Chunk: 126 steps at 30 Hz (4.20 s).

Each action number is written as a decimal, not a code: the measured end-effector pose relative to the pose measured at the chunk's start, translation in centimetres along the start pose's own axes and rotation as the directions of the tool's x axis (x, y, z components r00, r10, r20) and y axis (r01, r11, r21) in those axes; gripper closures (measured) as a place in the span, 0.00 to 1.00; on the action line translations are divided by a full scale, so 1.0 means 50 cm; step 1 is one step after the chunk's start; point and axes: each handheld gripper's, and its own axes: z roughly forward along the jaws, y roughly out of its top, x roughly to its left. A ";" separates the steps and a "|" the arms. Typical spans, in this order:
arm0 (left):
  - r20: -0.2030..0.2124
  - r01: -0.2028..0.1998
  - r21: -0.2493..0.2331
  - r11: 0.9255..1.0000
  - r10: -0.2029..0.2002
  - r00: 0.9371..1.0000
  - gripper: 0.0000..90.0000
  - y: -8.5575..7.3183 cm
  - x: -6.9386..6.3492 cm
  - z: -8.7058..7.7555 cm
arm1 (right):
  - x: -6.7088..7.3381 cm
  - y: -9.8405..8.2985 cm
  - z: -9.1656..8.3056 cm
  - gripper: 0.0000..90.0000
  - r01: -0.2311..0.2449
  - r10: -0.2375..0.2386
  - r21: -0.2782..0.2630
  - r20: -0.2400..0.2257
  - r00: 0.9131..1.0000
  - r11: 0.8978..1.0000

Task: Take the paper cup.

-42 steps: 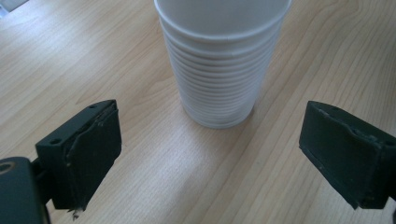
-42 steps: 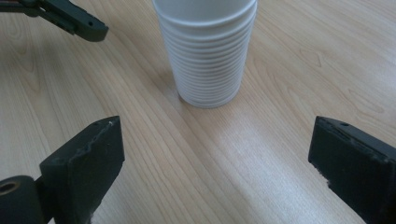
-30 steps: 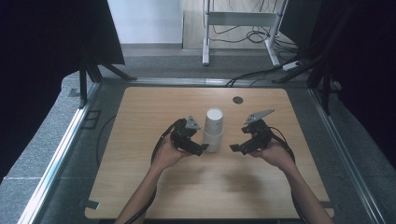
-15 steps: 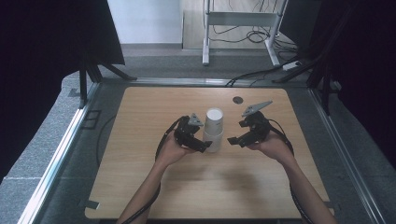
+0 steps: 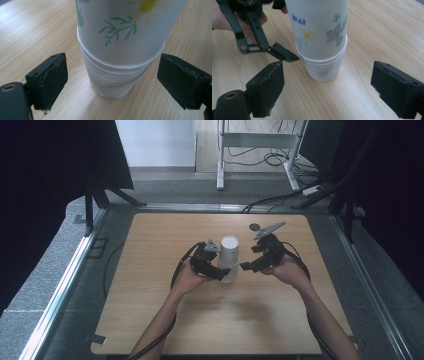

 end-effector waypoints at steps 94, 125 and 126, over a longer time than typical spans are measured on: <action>0.044 0.001 -0.023 1.000 0.000 0.999 0.13 -0.005 0.004 -0.004 | 0.040 0.194 -0.040 0.40 0.118 -0.118 -0.022 0.035 0.992 0.993; 0.151 -0.020 -0.045 0.999 0.026 0.988 0.00 -0.030 -0.019 -0.075 | 0.094 0.186 -0.154 0.40 0.178 -0.180 -0.072 -0.010 0.984 0.981; 0.152 -0.024 -0.045 0.999 0.031 0.988 0.00 -0.030 -0.021 -0.078 | 0.096 0.183 -0.155 0.40 0.180 -0.181 -0.071 -0.014 0.983 0.981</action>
